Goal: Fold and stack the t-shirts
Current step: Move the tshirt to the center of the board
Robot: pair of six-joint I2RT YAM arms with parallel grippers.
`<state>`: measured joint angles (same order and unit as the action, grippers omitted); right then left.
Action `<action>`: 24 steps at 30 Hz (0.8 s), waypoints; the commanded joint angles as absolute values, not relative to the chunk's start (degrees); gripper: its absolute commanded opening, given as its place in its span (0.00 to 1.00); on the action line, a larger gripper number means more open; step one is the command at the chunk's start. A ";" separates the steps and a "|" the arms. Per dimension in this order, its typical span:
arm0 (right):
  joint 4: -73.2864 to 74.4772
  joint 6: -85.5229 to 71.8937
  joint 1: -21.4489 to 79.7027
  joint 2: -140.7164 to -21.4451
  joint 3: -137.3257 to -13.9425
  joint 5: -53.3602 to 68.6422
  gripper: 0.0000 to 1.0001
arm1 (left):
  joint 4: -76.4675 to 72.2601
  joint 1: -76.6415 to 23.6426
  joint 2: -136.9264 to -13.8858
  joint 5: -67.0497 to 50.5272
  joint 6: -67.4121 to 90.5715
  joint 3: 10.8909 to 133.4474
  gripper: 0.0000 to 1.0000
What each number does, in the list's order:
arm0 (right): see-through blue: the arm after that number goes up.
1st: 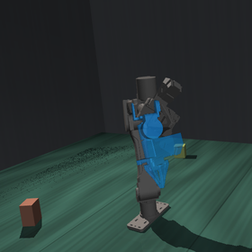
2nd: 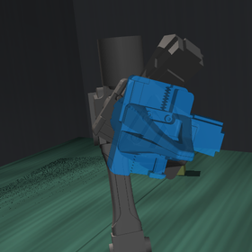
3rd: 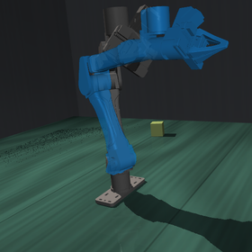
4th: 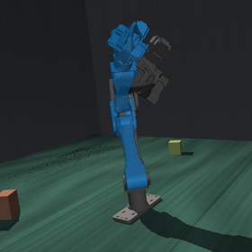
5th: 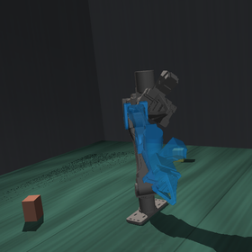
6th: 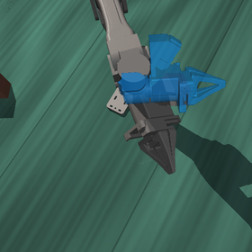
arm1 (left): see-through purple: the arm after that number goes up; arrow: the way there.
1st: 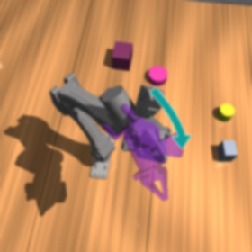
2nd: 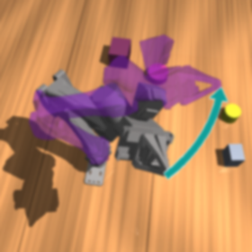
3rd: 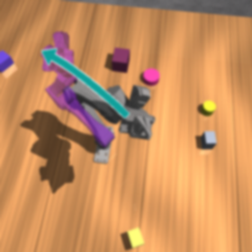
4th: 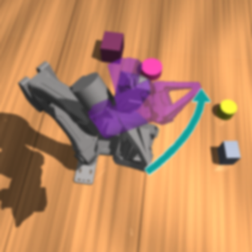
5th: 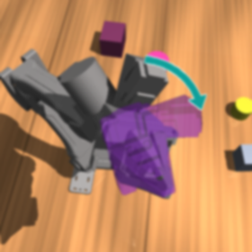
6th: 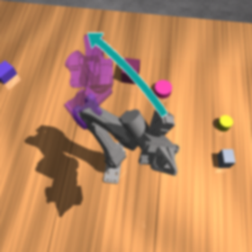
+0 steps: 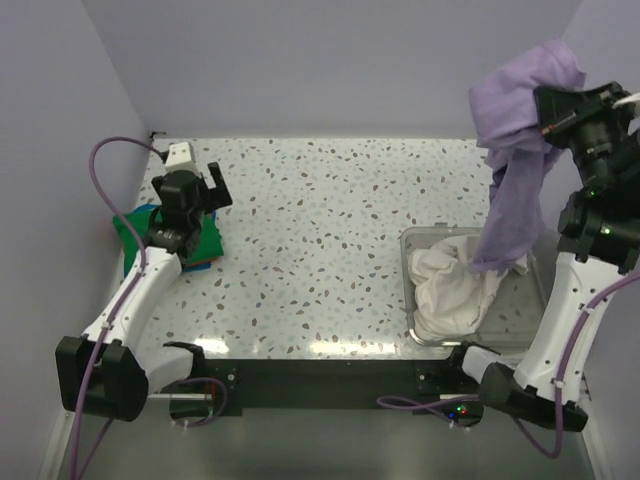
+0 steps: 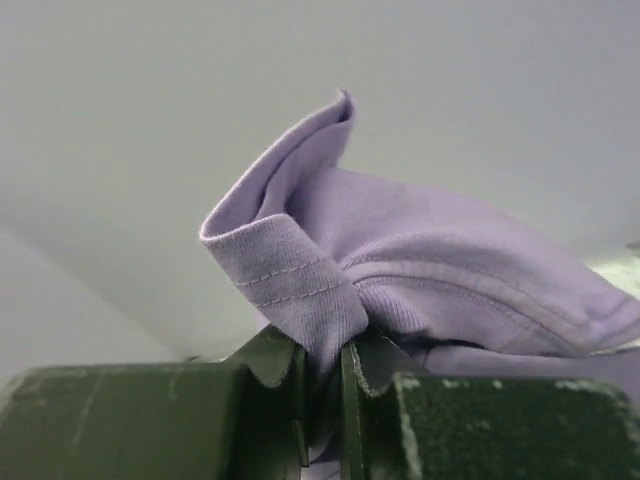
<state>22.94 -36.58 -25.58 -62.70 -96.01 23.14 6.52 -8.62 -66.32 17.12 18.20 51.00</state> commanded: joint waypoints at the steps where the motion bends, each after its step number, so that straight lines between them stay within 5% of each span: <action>1: 12.38 -35.53 -15.33 -66.61 -104.12 28.84 0.00 | 5.10 -8.26 -63.64 17.14 15.91 53.17 1.00; 12: 17.84 -29.53 21.24 -88.05 -126.19 26.10 0.00 | 6.24 -8.26 -59.94 17.40 12.83 53.96 0.98; 20: 12.03 -38.33 23.65 -94.30 -117.97 33.57 0.00 | 7.82 -8.26 -58.27 20.83 13.97 52.82 0.99; 22: 14.84 -34.82 21.98 -95.27 -110.09 26.84 0.12 | 8.00 -8.26 -58.97 20.83 14.24 52.30 0.98; 24: 16.96 -33.23 18.40 -97.80 -105.14 22.09 0.42 | 8.09 -8.26 -60.54 19.96 14.76 51.33 0.98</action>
